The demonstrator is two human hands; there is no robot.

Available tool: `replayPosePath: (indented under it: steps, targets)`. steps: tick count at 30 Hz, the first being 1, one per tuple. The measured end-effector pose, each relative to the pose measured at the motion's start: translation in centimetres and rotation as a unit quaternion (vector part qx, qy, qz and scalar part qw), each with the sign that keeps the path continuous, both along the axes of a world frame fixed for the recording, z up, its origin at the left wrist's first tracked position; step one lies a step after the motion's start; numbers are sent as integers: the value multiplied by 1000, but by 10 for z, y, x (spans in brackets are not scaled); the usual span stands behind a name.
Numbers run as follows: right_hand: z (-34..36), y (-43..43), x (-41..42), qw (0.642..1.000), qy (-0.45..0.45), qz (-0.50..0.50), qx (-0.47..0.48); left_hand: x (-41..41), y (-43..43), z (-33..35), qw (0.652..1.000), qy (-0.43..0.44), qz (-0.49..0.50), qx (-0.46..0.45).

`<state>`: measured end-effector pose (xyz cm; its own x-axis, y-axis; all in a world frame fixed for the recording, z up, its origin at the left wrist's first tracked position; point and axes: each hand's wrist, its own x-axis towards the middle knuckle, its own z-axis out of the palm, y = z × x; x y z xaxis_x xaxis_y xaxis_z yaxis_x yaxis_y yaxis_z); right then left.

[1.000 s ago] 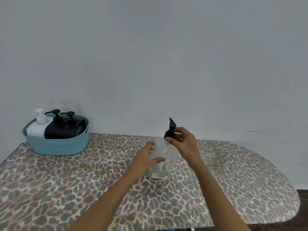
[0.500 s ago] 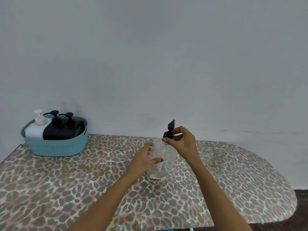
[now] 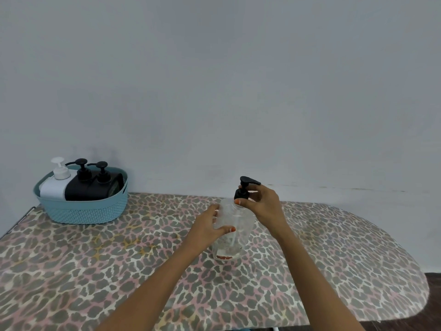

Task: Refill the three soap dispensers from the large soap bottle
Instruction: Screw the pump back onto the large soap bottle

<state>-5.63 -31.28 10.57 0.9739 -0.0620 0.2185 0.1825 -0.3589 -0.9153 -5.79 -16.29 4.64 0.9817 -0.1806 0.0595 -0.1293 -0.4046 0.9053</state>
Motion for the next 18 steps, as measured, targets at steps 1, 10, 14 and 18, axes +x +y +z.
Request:
replayPosePath:
  steps: [1, 10, 14, 18]
  targets:
    - [-2, 4, 2, 999, -15, -27, -12, 0, 0, 0, 1000, 2, 2, -1]
    - [1, 0, -6, 996, 31, 84, -16, 0, 0, 0, 1000, -4, 2, 5]
    - [1, -10, -4, 996, 17, 91, -3, 0, -1, -1, 1000, -10, -1, 8]
    - [-7, 8, 5, 998, -43, -26, -43, -1, 0, -2, 1000, -3, 3, 3]
